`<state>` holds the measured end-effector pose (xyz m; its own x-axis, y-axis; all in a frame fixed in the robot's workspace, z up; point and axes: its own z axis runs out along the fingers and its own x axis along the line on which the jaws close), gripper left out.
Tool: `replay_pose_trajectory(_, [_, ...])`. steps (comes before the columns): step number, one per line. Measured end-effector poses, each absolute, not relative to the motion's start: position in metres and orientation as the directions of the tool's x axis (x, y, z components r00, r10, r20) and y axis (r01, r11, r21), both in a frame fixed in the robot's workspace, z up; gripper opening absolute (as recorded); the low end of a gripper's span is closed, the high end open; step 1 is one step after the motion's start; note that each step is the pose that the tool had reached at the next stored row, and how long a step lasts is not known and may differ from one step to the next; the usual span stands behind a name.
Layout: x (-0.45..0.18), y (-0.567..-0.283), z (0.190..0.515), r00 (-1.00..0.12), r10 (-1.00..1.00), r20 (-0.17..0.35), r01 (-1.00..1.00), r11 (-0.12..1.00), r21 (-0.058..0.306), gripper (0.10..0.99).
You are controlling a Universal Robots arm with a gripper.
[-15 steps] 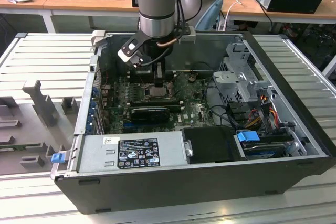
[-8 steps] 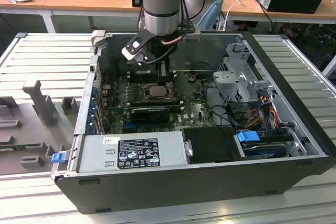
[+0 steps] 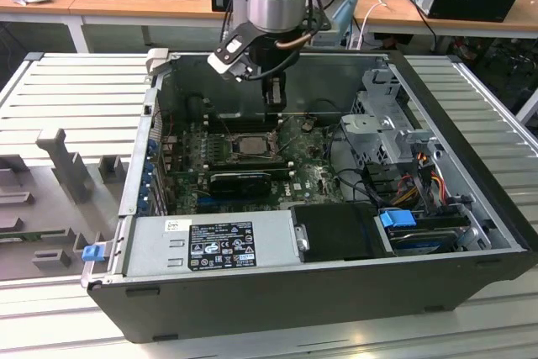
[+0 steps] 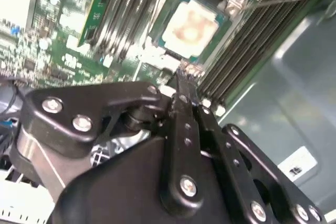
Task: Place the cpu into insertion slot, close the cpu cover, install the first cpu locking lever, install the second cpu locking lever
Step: 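Close the cpu cover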
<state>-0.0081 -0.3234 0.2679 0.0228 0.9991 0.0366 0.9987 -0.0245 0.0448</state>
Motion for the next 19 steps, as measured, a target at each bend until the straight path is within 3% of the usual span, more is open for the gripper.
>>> replay_pose_trajectory(19, [0.036,-0.324,0.267,0.023,0.999,0.036,0.999,-0.024,0.045,0.106])
